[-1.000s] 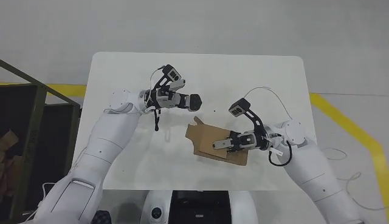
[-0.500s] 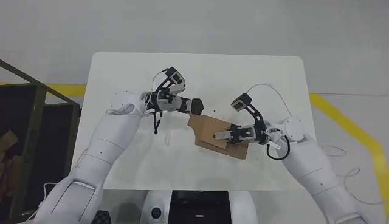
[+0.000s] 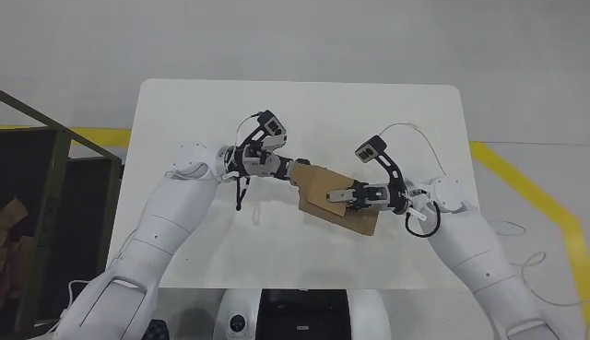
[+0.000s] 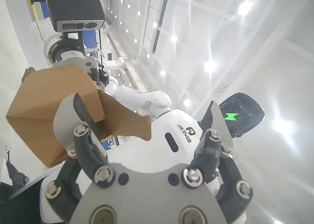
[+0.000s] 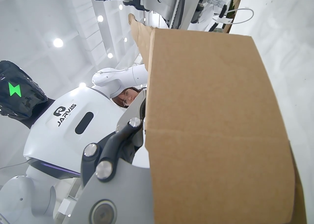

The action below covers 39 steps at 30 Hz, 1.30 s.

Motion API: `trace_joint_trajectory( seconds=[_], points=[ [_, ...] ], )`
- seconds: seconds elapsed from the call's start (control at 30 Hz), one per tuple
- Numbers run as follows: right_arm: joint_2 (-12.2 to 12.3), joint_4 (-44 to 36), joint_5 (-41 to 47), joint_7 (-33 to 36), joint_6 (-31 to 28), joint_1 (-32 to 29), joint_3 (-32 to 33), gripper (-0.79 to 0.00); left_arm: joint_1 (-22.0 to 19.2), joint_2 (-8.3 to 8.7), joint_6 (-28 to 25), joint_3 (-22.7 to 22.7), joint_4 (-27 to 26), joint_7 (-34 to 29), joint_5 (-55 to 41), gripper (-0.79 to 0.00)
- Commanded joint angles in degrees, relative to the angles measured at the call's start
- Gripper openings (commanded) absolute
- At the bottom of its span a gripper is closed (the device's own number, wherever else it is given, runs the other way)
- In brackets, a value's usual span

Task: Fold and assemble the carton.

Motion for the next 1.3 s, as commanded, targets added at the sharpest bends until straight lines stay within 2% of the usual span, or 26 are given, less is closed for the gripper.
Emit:
trace_joint_trajectory(
  seconds=[0.0, 0.5, 0.97, 1.27],
  points=[
    [0.0, 0.0, -0.1, 0.1, 0.1, -0.1, 0.2, -0.785, -0.1, -0.07, 0.0, 0.2, 0.2, 0.0, -0.1, 0.000],
    [0.4, -0.8, 0.2, 0.2, 0.2, -1.5, 2.4, -0.785, 0.4, 0.33, -0.4, -1.8, -0.3, -0.3, -0.1, 0.000],
    [0.3, -1.2, 0.6, 0.6, 0.6, -1.8, 2.9, -0.785, 0.6, 0.30, 2.3, -1.5, -0.6, -2.9, -2.1, 0.000],
    [0.1, -1.2, 0.1, 0.2, 0.2, -1.9, 2.7, -0.785, 0.8, 0.21, 2.2, -1.0, -0.9, -2.4, -1.6, 0.000]
  ],
)
